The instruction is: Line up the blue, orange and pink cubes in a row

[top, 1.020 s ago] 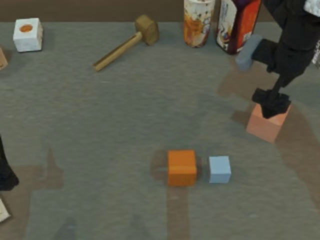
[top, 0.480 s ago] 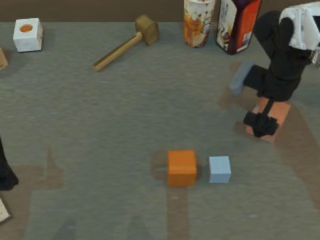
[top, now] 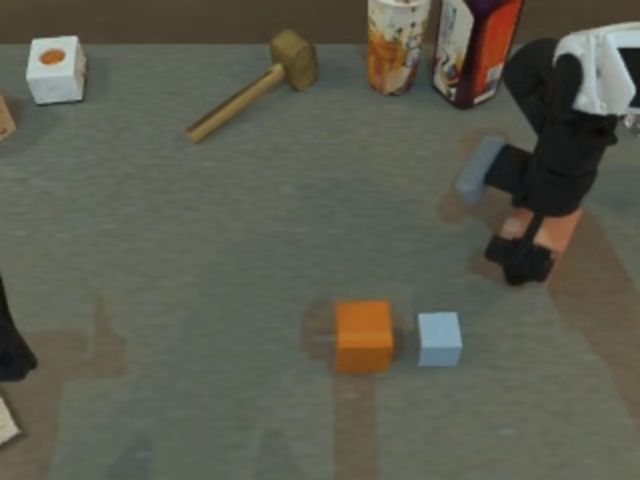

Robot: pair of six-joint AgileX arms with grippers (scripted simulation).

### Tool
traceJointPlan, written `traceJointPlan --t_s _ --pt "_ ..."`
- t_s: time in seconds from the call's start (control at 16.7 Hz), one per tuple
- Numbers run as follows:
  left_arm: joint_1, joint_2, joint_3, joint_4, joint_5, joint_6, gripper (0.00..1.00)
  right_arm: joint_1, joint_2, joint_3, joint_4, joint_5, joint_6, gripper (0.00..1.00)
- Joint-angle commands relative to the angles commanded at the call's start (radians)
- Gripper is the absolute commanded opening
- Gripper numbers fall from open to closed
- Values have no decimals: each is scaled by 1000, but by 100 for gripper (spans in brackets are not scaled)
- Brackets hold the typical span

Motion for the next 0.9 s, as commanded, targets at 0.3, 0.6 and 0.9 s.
traceJointPlan --t_s 0.3,0.6,0.9 --pt "0 0 0 0 0 0 100 0 0 0 0 0 0 47" --pt "0 0 0 0 0 0 100 0 0 0 0 0 0 10" --pt "0 0 0 0 0 0 100 0 0 0 0 0 0 0"
